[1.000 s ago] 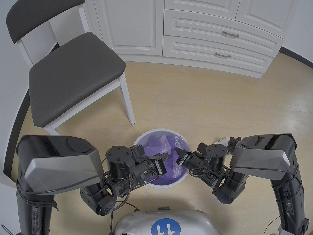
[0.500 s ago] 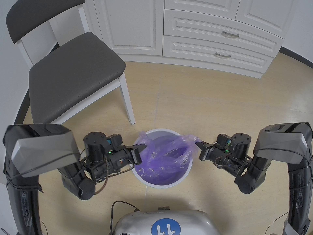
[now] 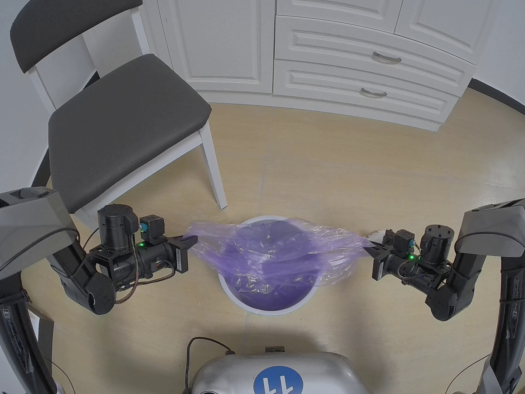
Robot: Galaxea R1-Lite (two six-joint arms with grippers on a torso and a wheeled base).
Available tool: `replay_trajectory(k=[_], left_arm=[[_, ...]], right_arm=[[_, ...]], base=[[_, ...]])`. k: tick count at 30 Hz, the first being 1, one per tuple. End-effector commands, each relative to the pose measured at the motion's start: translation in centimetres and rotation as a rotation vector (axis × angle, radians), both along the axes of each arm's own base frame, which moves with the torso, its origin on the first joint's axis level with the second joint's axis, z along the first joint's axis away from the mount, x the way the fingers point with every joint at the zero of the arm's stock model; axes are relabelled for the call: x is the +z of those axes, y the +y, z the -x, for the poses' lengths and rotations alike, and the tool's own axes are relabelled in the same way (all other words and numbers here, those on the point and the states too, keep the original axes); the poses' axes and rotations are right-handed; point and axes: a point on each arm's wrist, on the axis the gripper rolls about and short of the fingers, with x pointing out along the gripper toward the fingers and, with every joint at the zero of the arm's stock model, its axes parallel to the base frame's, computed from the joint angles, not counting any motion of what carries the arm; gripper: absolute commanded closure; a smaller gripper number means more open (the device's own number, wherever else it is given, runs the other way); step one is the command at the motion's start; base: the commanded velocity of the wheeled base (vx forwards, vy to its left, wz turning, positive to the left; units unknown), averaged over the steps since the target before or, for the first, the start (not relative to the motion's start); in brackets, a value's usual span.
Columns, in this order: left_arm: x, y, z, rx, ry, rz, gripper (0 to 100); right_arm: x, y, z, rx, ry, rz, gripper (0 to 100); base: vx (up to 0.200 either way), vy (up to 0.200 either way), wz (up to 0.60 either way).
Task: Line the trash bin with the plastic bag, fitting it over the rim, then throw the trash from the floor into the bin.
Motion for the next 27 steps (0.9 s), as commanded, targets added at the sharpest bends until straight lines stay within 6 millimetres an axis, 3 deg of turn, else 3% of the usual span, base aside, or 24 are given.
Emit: replay_trajectory(k=[1, 10, 23, 27], left_arm=[[-0.5, 1.5, -0.7, 0.044, 0.006, -0.015, 100], [-2.9, 2.2, -2.1, 0.068, 0.06, -0.031, 100], [-3.3, 3.4, -2.9, 0.104, 0.096, -0.037, 100], [-3.0, 3.4, -2.7, 0.104, 0.093, -0.036, 100]], right_arm=[[-0.5, -1.6, 0.7, 0.006, 0.011, 0.04, 100], [-2.7, -3.4, 0.5, 0.02, 0.05, 0.091, 100], [-3.7, -4.3, -0.1, 0.003, 0.061, 0.101, 100], [-3.2, -4.0, 0.2, 0.029, 0.052, 0.093, 100]], base=[[0.0, 0.0, 0.0], [0.0, 0.0, 0.0], [0.0, 0.0, 0.0], [0.0, 0.0, 0.0]])
